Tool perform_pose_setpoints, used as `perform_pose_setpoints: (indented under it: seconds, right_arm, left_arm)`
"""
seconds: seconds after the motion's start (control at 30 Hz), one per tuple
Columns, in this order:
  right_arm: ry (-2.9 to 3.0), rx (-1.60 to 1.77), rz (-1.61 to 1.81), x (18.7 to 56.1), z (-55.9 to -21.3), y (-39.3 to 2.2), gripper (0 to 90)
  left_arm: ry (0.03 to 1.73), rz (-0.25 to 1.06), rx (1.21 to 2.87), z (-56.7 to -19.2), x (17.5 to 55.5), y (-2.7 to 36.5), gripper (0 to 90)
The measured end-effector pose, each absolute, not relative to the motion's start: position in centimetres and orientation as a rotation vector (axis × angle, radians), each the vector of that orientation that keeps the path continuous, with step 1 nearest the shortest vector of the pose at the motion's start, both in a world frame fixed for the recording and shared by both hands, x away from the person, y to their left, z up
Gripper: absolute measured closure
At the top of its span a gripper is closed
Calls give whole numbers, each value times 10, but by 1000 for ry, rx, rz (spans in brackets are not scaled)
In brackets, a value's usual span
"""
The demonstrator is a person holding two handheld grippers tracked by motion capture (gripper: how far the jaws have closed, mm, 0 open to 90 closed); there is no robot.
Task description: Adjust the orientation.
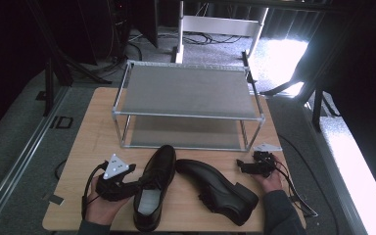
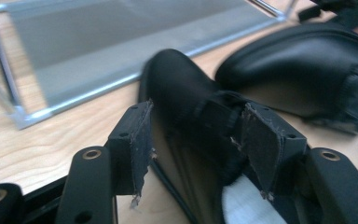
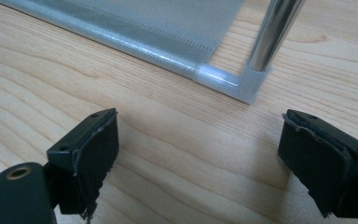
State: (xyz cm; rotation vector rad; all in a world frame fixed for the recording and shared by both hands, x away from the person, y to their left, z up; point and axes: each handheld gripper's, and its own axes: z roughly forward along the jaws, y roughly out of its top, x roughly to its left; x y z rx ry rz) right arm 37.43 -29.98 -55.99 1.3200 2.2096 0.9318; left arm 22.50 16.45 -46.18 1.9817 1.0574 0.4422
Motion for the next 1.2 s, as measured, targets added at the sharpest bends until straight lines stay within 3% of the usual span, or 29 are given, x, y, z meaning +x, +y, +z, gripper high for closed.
perform_pose_setpoints:
  seconds: [0.67,1.2]
  right_arm:
    - [2214,1314,933,374,-560,-300,119]
    - [2215,1313,934,374,-560,-301,119]
  left_arm:
    - [993,380,2140,-482,222,150,457]
    - [1045,552,2014,-477,225,156,758]
